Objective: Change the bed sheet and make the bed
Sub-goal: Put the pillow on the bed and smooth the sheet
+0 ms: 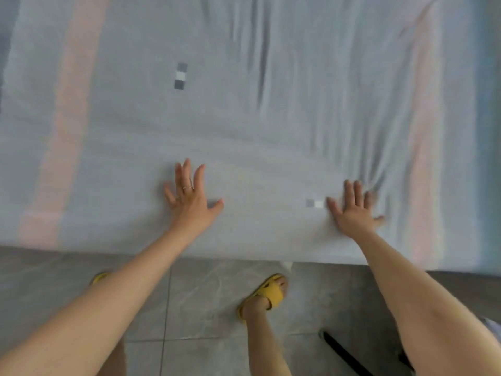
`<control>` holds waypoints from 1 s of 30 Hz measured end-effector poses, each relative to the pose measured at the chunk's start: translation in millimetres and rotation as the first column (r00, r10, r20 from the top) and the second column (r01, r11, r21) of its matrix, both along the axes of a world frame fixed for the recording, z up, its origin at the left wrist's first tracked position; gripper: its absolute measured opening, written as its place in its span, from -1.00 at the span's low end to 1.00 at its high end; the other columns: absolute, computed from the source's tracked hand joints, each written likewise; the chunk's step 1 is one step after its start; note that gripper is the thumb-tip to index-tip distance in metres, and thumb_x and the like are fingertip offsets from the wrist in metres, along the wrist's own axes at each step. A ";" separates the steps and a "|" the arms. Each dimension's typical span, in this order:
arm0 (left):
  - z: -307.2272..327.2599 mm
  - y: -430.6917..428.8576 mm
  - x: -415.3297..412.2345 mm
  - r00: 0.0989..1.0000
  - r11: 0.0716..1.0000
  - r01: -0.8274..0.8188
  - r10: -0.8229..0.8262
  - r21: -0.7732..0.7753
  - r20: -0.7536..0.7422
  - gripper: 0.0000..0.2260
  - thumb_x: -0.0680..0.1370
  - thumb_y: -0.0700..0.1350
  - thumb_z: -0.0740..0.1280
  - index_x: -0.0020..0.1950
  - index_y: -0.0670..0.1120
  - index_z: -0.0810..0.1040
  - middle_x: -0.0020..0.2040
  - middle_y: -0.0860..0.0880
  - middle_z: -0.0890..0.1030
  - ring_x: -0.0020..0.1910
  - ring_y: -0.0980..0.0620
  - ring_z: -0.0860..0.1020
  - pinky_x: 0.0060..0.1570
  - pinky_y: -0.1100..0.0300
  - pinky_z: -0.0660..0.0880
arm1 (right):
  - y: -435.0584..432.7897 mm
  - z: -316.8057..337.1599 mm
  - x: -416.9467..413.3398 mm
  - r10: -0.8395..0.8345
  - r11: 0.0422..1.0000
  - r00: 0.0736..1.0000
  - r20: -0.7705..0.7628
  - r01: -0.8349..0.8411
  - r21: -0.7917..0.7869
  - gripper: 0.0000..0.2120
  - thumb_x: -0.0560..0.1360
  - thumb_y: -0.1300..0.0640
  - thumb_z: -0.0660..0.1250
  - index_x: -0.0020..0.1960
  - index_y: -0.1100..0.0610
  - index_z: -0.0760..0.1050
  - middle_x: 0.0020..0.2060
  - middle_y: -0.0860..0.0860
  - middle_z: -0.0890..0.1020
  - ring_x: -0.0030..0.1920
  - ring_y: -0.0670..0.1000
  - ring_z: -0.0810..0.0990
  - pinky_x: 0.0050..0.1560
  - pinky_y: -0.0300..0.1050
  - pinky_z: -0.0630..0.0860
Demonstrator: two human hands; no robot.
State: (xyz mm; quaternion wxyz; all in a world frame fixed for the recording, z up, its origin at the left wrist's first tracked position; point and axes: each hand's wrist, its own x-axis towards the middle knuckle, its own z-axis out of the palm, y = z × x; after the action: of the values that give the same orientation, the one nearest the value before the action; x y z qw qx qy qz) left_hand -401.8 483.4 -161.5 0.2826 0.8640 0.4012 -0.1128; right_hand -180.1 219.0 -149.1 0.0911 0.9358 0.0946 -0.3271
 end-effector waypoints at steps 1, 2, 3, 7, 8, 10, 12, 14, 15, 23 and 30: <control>1.5 -31.4 39.4 0.997 0.997 0.059 -0.062 -0.047 -0.052 -0.12 0.42 0.16 0.41 0.56 -0.04 -0.03 0.56 -0.12 -0.21 0.53 -0.11 -0.25 0.39 -0.30 -0.18 | -56.4 6.2 8.0 -0.079 0.995 0.996 -0.044 0.076 -0.061 -0.25 0.46 -0.47 -0.13 0.52 -0.19 -0.31 0.51 -0.19 -0.30 0.53 -0.02 -0.25 0.40 0.43 -0.08; 1.0 -49.9 62.3 0.988 0.991 0.105 -0.113 -0.078 -0.108 -0.04 0.38 0.24 0.41 0.56 0.00 -0.11 0.55 -0.10 -0.27 0.51 -0.12 -0.30 0.37 -0.33 -0.22 | -92.0 5.1 6.7 -0.147 0.985 0.986 -0.079 0.139 -0.098 -0.15 0.39 -0.54 -0.18 0.51 -0.16 -0.36 0.51 -0.17 -0.33 0.53 0.00 -0.27 0.41 0.41 -0.06; 3.4 -82.4 97.0 0.974 0.984 0.134 -0.152 -0.116 -0.169 0.05 0.33 0.31 0.41 0.56 0.04 -0.20 0.53 -0.09 -0.33 0.50 -0.13 -0.34 0.34 -0.36 -0.25 | -135.0 8.0 14.6 -0.252 0.963 0.963 -0.099 0.240 -0.124 -0.06 0.31 -0.59 -0.22 0.51 -0.11 -0.39 0.51 -0.15 -0.34 0.53 0.05 -0.28 0.43 0.39 -0.06; 12.6 -155.3 177.0 0.911 0.968 0.019 -0.121 -0.251 -0.395 0.40 0.09 0.40 0.49 0.44 -0.02 -0.53 0.40 -0.16 -0.57 0.39 -0.22 -0.52 0.28 -0.45 -0.27 | -170.5 14.9 31.9 -0.518 0.853 0.855 -0.037 0.513 -0.095 -0.06 0.45 -0.48 -0.13 0.56 0.14 -0.22 0.55 0.04 -0.20 0.53 0.19 -0.13 0.43 0.37 -0.13; 13.0 -161.7 185.7 0.890 0.961 0.002 -0.128 -0.277 -0.437 0.44 0.05 0.39 0.52 0.41 -0.03 -0.57 0.36 -0.18 -0.61 0.36 -0.23 -0.55 0.27 -0.46 -0.27 | -157.4 18.9 36.9 -0.515 0.856 0.856 0.051 0.516 -0.014 -0.15 0.52 -0.38 -0.06 0.56 0.19 -0.11 0.55 0.11 -0.10 0.54 0.18 -0.11 0.44 0.33 -0.14; 11.2 -173.4 202.5 0.853 0.954 0.015 -0.168 -0.299 -0.493 0.49 0.01 0.37 0.55 0.35 -0.04 -0.63 0.28 -0.22 -0.68 0.30 -0.26 -0.60 0.23 -0.47 -0.29 | -134.2 21.8 61.9 -0.410 0.907 0.884 0.223 0.370 0.201 -0.35 0.60 -0.17 0.05 0.54 0.19 0.04 0.54 0.16 0.02 0.54 0.16 -0.10 0.45 0.26 -0.18; 11.5 -174.1 206.5 0.819 0.951 0.019 -0.192 -0.309 -0.540 0.50 0.01 0.36 0.55 0.33 -0.05 -0.66 0.25 -0.24 -0.70 0.28 -0.28 -0.62 0.22 -0.47 -0.30 | -100.9 19.6 81.2 -0.235 0.935 0.938 0.255 0.146 0.323 -0.43 0.60 -0.05 0.09 0.54 0.12 0.04 0.55 0.08 0.01 0.54 0.14 -0.13 0.46 0.19 -0.24; 12.4 -175.1 210.6 0.794 0.952 0.017 -0.199 -0.305 -0.574 0.51 0.01 0.36 0.56 0.32 -0.06 -0.67 0.25 -0.24 -0.69 0.29 -0.29 -0.61 0.22 -0.47 -0.29 | -60.4 8.1 94.9 -0.076 0.917 0.970 0.230 -0.022 0.398 -0.44 0.60 -0.01 0.10 0.55 0.06 0.02 0.55 0.03 0.00 0.55 0.12 -0.12 0.48 0.12 -0.21; 13.3 -178.9 213.3 0.788 0.953 0.013 -0.196 -0.302 -0.584 0.51 0.00 0.35 0.56 0.31 -0.06 -0.67 0.26 -0.24 -0.69 0.29 -0.28 -0.61 0.23 -0.47 -0.28 | -40.8 6.3 99.5 -0.024 0.897 0.974 0.224 -0.078 0.435 -0.44 0.61 0.01 0.10 0.55 0.05 0.02 0.55 0.02 0.02 0.55 0.12 -0.10 0.49 0.09 -0.18; 1.1 -164.3 202.2 0.809 0.953 0.100 -0.246 -0.287 -0.534 0.30 0.22 0.31 0.47 0.40 -0.03 -0.58 0.36 -0.22 -0.60 0.39 -0.27 -0.50 0.30 -0.42 -0.20 | 134.8 12.0 107.9 0.214 0.646 0.976 0.035 -0.168 0.744 -0.47 0.61 0.14 0.09 0.55 0.00 0.05 0.54 -0.02 0.11 0.54 0.08 0.00 0.50 0.04 0.00; 30.3 -63.9 171.8 0.940 0.998 0.012 -0.031 -0.056 -0.340 -0.38 0.52 -0.01 0.26 0.50 -0.01 0.03 0.46 -0.08 0.05 0.43 -0.10 0.07 0.38 0.03 0.00 | 253.3 25.5 110.7 0.538 0.730 0.843 0.032 -0.484 0.482 -0.38 0.59 0.15 0.08 0.56 0.10 -0.12 0.56 -0.01 -0.13 0.55 0.04 -0.15 0.51 0.10 -0.07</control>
State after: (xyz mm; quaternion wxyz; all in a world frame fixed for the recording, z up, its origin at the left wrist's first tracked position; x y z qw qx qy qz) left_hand -230.0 419.5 -131.1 0.2305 0.8280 0.4315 -0.2740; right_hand -69.4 472.2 -123.6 -0.0582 0.8470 0.4299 -0.3071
